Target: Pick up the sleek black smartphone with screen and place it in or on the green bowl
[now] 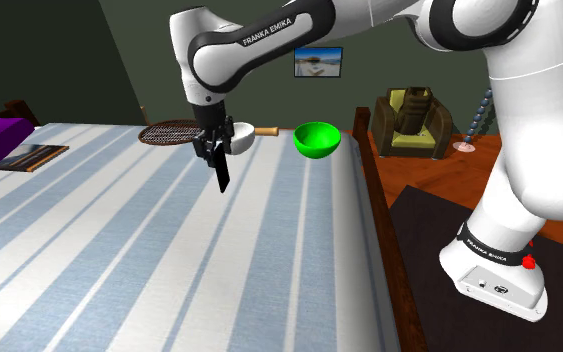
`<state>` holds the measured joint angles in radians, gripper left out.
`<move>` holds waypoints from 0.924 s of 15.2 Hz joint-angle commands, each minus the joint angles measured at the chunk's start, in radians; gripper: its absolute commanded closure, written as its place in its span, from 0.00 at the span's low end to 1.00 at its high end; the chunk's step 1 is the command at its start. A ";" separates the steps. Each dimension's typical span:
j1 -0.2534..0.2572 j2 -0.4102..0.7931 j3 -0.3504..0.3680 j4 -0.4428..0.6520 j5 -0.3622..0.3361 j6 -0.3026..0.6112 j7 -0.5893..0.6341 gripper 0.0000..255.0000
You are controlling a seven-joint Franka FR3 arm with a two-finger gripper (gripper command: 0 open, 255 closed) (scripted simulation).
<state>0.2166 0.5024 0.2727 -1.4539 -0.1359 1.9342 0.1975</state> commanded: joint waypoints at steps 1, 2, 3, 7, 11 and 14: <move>0.000 -0.008 0.001 0.016 0.003 -0.025 -0.002 1.00; 0.000 -0.011 0.002 0.026 0.004 -0.037 -0.002 1.00; 0.001 -0.014 0.003 0.036 0.005 -0.049 -0.003 1.00; 0.003 -0.021 0.004 0.079 0.008 -0.099 -0.006 1.00; 0.006 -0.024 0.006 0.128 0.009 -0.151 -0.008 1.00; 0.009 -0.023 0.006 0.169 0.010 -0.191 -0.009 1.00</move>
<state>0.2238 0.4765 0.2792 -1.3035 -0.1257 1.7593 0.1889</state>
